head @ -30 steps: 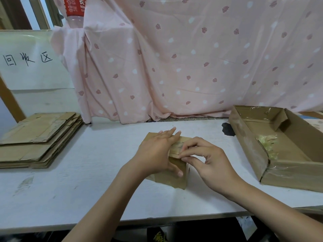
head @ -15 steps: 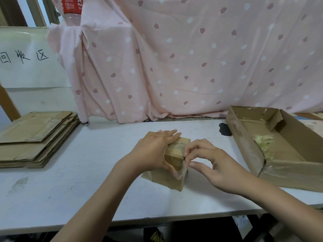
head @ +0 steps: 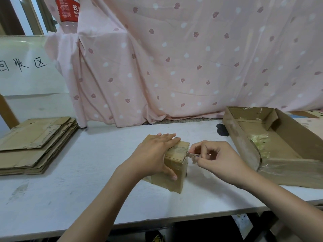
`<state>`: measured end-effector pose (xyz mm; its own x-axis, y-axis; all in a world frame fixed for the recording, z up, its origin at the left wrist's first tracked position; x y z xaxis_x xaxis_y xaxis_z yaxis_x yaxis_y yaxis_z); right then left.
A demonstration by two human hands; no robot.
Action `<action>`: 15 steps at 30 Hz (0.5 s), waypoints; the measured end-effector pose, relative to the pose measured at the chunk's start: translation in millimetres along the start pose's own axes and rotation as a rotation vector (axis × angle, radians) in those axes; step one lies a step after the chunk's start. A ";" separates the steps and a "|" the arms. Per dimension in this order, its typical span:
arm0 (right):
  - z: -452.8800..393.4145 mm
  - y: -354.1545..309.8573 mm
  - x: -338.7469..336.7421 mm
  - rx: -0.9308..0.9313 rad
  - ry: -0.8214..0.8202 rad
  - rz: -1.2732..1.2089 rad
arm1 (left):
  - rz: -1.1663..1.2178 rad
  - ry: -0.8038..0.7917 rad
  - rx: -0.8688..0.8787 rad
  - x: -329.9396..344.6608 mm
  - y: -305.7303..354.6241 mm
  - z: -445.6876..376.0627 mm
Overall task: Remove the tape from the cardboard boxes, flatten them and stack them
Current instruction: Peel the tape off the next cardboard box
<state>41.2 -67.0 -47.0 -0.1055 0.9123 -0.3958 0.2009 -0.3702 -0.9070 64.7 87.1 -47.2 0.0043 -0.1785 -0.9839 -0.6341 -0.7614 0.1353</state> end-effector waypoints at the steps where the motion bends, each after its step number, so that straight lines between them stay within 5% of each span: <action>1: -1.4 1.3 -1.8 0.011 -0.005 -0.027 | 0.004 -0.003 -0.002 0.2 -0.6 0.6; 7: -11.1 5.2 -34.9 0.151 0.050 -0.273 | 0.013 0.000 0.033 2.0 -8.5 4.8; 12: -18.4 -9.8 -32.0 0.047 0.091 0.295 | -0.107 -0.008 0.096 2.9 -2.5 -2.8; 15: -26.0 -20.9 -27.7 -0.060 0.149 0.354 | -0.159 0.000 0.078 4.1 0.0 -0.6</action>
<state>65.3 -80.0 -13.3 0.1220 0.7471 -0.6535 0.2568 -0.6597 -0.7063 65.1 85.9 -51.2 0.1094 -0.0596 -0.9922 -0.6832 -0.7295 -0.0315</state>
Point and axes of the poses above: each hand's wrist, its own z-axis away from the middle knuckle, its own x-axis out of the palm, y = z × x, the point moved 9 cm from there along -z, towards the middle knuckle, and after that the axes turned 10 degrees about x, right-handed, at the moved point
